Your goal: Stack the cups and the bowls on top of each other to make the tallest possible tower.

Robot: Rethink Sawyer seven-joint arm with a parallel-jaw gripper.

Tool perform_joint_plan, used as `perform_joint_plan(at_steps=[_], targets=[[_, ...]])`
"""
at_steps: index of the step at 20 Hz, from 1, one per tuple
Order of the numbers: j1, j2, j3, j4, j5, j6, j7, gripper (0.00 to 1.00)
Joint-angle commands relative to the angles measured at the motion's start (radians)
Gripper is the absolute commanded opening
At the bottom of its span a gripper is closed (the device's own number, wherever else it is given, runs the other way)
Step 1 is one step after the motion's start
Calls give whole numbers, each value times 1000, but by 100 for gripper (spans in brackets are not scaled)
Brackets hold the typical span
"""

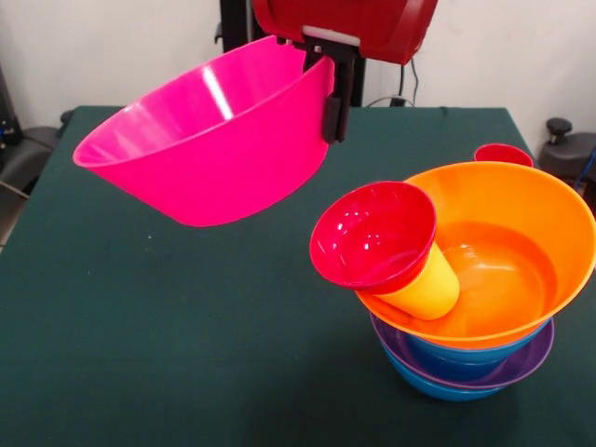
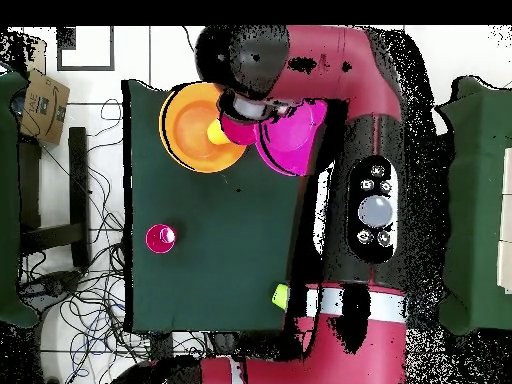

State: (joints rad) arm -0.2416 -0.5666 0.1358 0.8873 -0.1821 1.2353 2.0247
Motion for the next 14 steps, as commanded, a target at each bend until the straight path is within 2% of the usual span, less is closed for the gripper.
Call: perform_joint_plan(at_steps=[1,14], targets=[[28,19,84,8,-29,55,-164,0],[118,57,65,-101,-16,120,-9,0]])
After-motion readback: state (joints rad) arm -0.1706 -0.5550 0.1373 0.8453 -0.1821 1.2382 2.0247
